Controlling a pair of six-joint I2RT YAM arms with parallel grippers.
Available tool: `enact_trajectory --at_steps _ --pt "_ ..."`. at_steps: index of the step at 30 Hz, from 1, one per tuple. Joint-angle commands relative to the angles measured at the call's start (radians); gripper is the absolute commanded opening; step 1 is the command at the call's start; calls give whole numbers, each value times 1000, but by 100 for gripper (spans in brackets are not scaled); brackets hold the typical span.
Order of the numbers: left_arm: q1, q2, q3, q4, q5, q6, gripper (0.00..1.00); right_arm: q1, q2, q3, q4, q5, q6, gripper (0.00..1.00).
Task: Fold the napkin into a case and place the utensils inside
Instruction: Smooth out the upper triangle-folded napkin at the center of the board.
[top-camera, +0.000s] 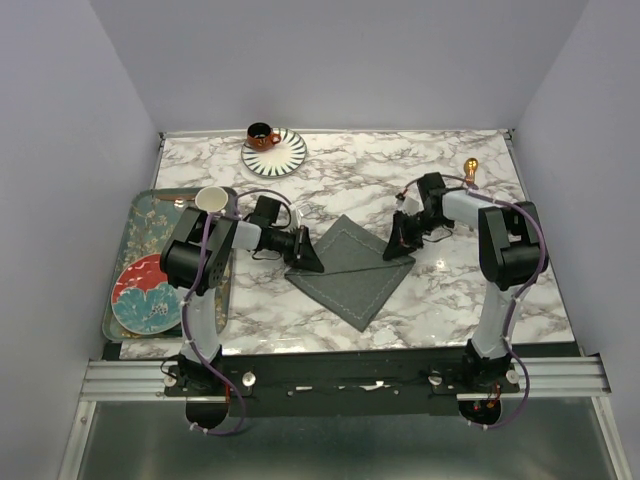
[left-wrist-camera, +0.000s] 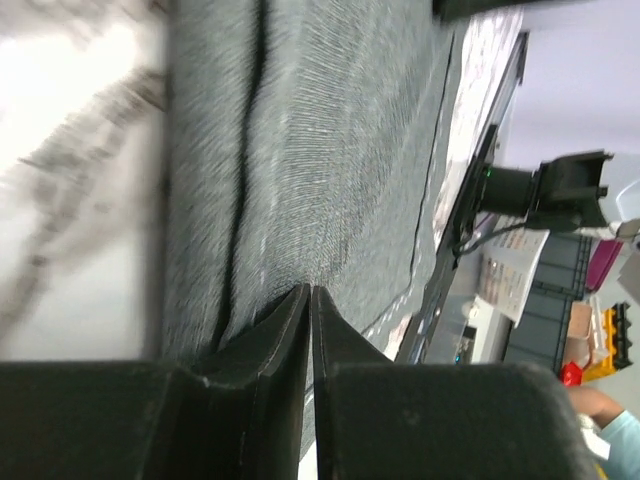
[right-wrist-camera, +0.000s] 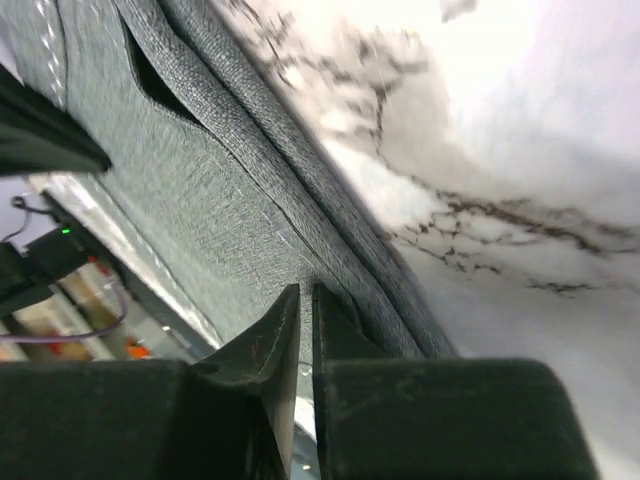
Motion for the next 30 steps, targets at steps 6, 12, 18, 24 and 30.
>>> enact_trajectory --at_steps 6,12,18,24,30 --pt "-86 -209 -28 -248 -168 267 25 5 -34 183 -111 70 -218 28" --pt "-87 -198 124 -389 -321 396 26 5 -57 180 -148 104 -286 37" --pt "-87 -160 168 -443 -378 419 29 5 -43 182 -163 138 -337 47" --pt "-103 -131 170 -476 -433 430 29 14 6 191 -157 196 -381 45" --pt "-159 -127 127 -562 -453 476 26 55 65 234 -176 228 -436 43"
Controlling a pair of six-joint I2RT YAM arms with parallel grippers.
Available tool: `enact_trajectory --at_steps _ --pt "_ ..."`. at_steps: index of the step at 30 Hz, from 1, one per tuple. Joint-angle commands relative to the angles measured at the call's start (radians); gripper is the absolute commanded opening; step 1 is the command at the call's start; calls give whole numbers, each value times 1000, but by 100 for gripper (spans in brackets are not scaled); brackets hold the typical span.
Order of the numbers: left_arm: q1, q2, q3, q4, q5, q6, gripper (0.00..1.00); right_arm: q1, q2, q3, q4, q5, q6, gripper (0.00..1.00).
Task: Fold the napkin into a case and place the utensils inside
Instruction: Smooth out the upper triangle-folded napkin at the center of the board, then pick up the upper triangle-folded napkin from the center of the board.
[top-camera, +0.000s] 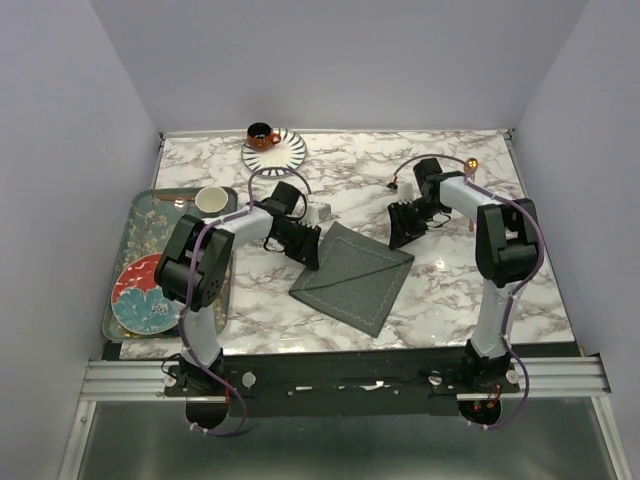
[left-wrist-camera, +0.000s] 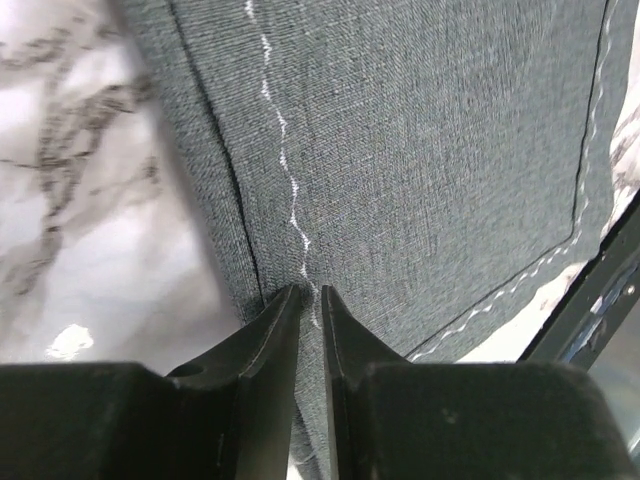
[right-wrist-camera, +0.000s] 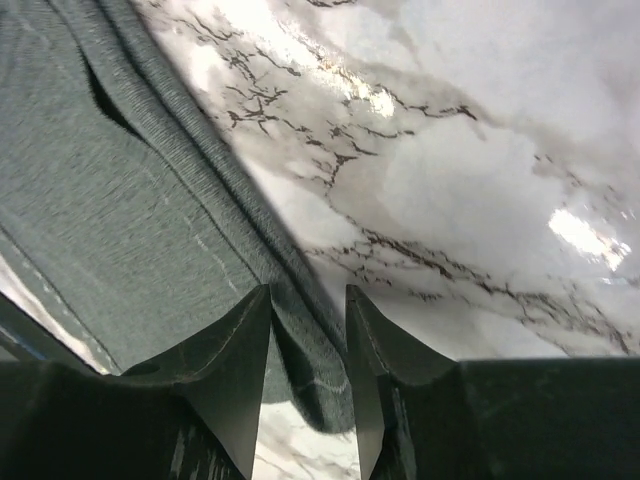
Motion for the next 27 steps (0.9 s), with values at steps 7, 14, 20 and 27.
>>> enact_trajectory --at_steps 7,14,20,27 --pt "-47 -101 -147 -127 -37 55 26 78 32 21 -65 -1 -88 42" --pt "-52 -215 -46 -32 -13 130 35 26 -71 41 -118 -41 -13 58" --pt "-147 -156 100 51 -5 304 50 -82 -134 -21 -134 -134 106 61" --pt "-221 128 405 41 20 406 55 -166 -146 -147 -90 -190 171 57"
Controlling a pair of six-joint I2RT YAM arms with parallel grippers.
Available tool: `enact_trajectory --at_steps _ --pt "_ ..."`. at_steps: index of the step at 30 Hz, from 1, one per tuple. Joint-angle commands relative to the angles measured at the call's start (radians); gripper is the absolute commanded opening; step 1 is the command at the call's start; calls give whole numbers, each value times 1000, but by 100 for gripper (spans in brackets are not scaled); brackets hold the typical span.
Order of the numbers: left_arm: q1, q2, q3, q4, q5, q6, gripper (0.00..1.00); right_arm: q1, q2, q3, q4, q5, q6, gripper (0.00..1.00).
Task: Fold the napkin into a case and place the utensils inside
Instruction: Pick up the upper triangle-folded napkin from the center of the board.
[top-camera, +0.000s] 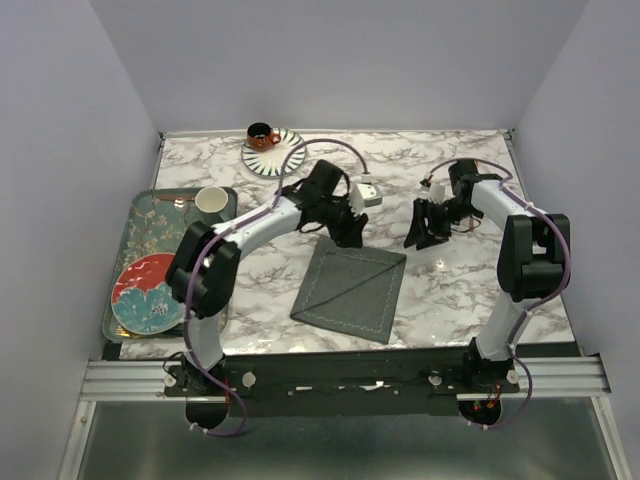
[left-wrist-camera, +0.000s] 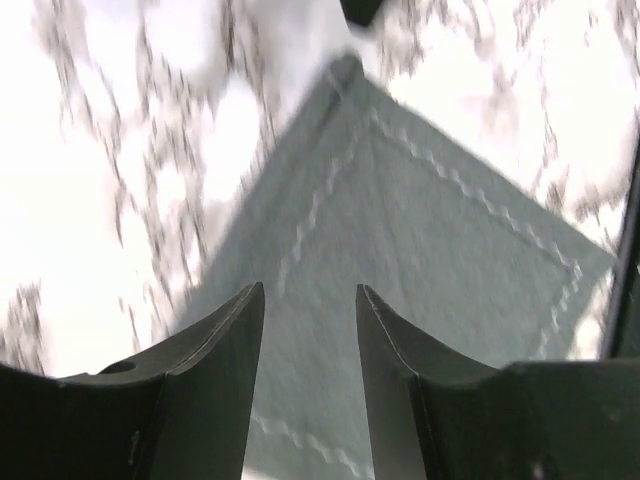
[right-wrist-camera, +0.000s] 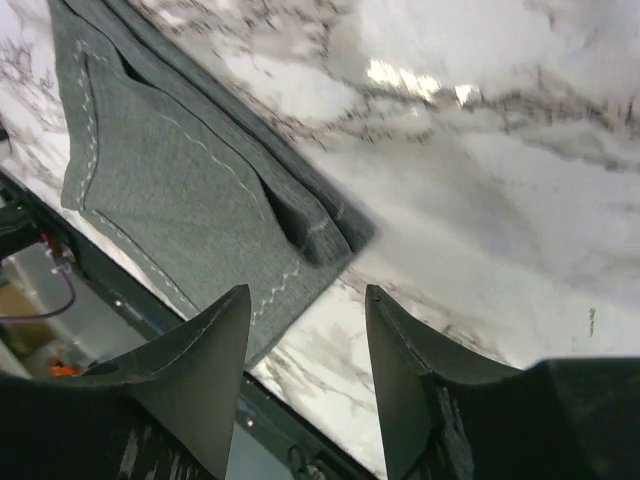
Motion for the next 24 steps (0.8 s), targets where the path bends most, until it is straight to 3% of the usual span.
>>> enact_trajectory --at_steps 1,2,8,19,24 --pt "-33 230 251 -61 25 135 55 -33 -9 -84 12 -76 72 57" --pt "-36 262 340 -115 28 165 56 -47 -9 -91 23 -95 78 57" --pt "-56 425 525 -253 57 228 56 -76 -18 -119 34 -115 81 58" --pt "-72 540 582 -355 40 262 55 -95 20 -108 35 -141 76 72" --pt "-78 575 608 -404 37 302 47 -95 45 -90 35 -149 78 74"
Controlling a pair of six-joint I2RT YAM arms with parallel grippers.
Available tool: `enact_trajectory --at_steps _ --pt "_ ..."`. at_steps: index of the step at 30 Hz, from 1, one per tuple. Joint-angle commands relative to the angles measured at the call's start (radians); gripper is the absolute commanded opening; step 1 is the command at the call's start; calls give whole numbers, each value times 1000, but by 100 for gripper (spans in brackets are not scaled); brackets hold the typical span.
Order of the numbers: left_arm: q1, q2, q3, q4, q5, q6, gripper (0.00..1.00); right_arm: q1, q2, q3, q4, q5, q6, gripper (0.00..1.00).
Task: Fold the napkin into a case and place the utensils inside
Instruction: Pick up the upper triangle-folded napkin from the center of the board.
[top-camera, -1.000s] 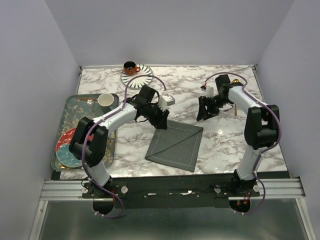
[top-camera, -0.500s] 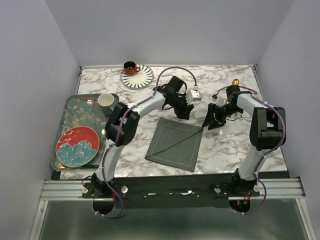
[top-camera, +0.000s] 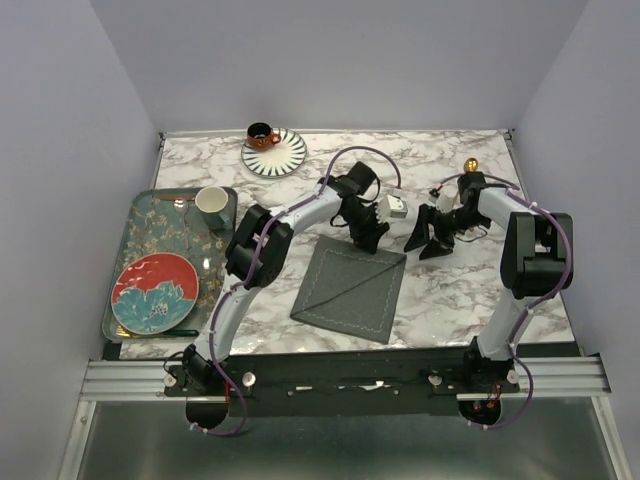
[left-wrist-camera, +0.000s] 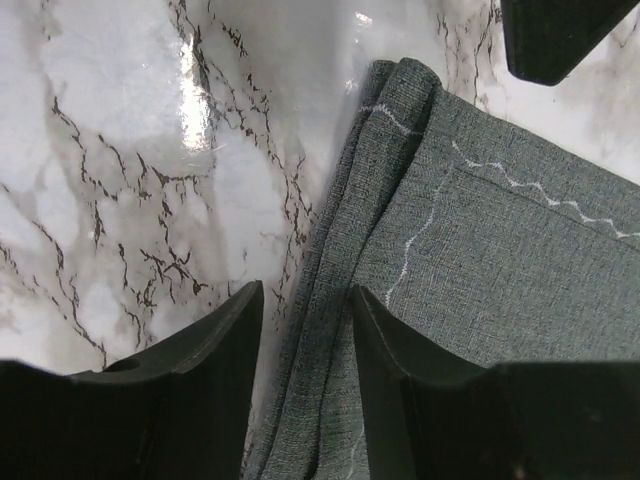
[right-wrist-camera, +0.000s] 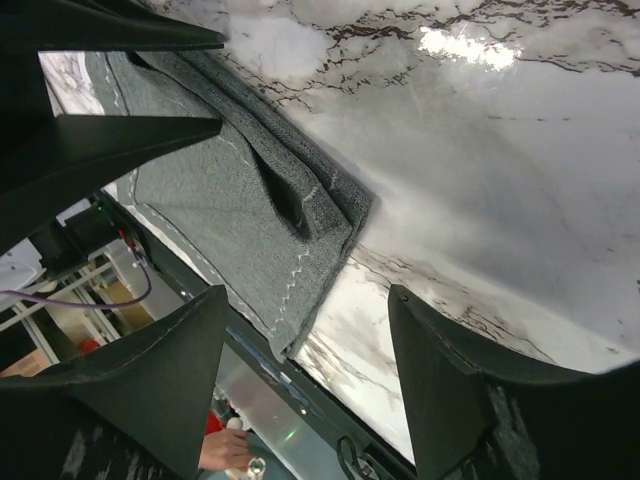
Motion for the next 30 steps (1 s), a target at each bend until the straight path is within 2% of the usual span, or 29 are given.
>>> enact_trajectory --at_steps 1,2,5,11,20,30 --pt "-13 41 30 -87 -1 60 43 -4 38 21 16 -32 4 74" --pt "-14 41 26 -98 -1 71 33 -4 46 25 17 -32 6 74" --pt "-14 17 -17 -90 5 103 20 -4 64 39 25 -28 7 75" --pt "-16 -112 -190 69 -7 118 1 -4 104 65 54 -38 33 78" --pt "-14 -293 -407 341 11 112 0 13 144 93 79 -123 18 89" --pt "-14 -362 -506 417 42 157 0 73 200 122 82 -153 -55 93"
